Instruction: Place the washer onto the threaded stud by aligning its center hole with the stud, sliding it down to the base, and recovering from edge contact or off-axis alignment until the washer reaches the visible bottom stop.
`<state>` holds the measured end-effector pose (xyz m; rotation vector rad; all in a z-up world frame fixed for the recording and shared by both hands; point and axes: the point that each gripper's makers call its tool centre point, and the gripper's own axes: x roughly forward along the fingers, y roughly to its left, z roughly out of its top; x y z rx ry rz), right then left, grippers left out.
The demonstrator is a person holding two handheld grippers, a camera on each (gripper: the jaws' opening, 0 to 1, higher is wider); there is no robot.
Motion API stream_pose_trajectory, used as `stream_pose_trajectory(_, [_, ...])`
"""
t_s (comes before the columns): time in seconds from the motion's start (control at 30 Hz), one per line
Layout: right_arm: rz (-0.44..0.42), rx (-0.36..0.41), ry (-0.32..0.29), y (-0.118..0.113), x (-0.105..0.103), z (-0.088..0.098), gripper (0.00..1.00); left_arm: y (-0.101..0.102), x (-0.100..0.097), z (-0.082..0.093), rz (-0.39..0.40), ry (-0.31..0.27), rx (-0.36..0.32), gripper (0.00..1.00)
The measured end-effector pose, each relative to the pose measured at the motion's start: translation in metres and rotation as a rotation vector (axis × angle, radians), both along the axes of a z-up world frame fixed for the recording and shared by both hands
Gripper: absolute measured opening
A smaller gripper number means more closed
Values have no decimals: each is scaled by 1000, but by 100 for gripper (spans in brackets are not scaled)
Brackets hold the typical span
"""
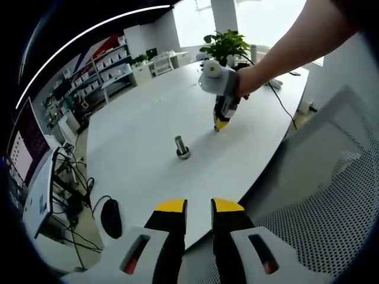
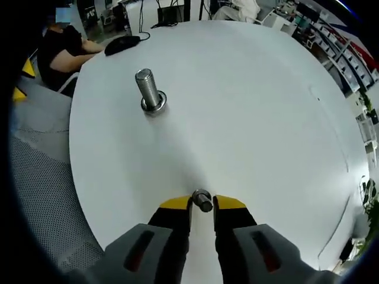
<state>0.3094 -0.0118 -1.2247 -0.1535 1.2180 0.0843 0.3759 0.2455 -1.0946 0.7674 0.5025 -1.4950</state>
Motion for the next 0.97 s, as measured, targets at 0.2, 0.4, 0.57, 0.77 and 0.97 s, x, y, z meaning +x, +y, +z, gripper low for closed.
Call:
stream_pose_trajectory(0.2, [-27, 7, -25, -3, -7, 3, 20, 0, -1, -2, -8, 2, 5, 14])
stream_pose_trajectory(0.4, [-38, -14, -66, 4, -27, 15, 20, 0, -2, -2, -18, 5, 2, 14])
stream_pose_trajectory(0.57, [-84, -30, -162, 9, -41, 38, 20, -1, -4, 0, -23, 10, -8, 14])
stream_pose_trajectory(0.77, [-161, -45, -290, 29, -68, 81, 20, -2, -5, 0, -31, 15, -17, 14])
stream_pose_trajectory(0.97, [-302, -1, -415, 47, -97, 120, 21, -3, -6, 2, -34, 20, -26, 14])
